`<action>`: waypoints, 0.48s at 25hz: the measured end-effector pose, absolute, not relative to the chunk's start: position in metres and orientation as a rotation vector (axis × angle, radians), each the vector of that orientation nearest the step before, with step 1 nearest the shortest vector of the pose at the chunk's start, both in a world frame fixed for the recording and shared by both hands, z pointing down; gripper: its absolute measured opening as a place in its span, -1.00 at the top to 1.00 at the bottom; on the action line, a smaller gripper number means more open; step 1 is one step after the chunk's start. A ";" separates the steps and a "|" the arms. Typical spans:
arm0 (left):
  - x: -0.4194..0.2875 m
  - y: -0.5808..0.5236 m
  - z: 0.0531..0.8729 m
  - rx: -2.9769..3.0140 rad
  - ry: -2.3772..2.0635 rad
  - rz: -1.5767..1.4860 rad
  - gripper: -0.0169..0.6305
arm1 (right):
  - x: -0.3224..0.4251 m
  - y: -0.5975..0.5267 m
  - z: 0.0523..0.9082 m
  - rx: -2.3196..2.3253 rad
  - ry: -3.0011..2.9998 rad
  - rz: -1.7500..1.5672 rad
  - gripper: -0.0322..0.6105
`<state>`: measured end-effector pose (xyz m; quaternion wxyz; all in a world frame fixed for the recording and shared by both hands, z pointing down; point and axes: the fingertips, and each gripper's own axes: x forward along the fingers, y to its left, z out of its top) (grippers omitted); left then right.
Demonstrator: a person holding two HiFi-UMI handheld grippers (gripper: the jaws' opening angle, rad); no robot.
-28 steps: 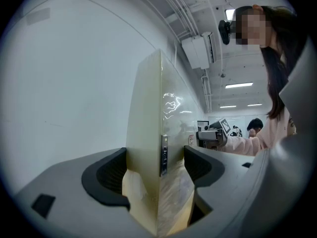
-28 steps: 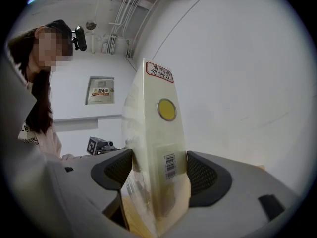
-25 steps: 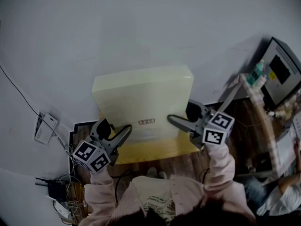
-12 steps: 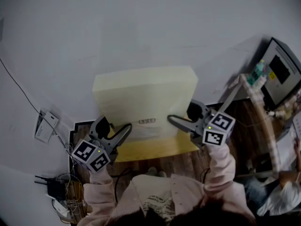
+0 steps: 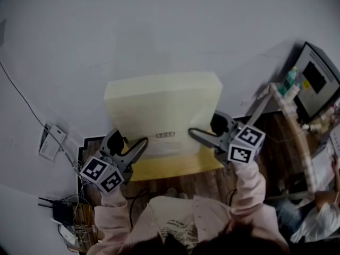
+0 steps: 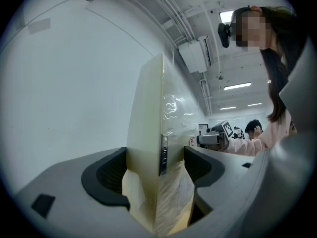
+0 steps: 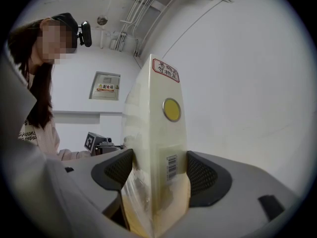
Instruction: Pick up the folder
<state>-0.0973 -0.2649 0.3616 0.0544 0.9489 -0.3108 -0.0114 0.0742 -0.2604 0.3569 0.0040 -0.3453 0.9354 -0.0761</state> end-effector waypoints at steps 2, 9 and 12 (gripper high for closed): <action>-0.098 -0.263 0.362 2.882 -0.946 -0.037 -0.16 | 0.074 -0.259 0.357 -1.082 2.933 -0.234 -0.19; -0.105 -0.260 0.360 2.878 -0.966 -0.036 -0.16 | 0.066 -0.257 0.357 -1.064 2.942 -0.231 -0.19; -0.110 -0.259 0.360 2.873 -0.977 -0.037 -0.16 | 0.061 -0.257 0.357 -1.058 2.950 -0.225 -0.19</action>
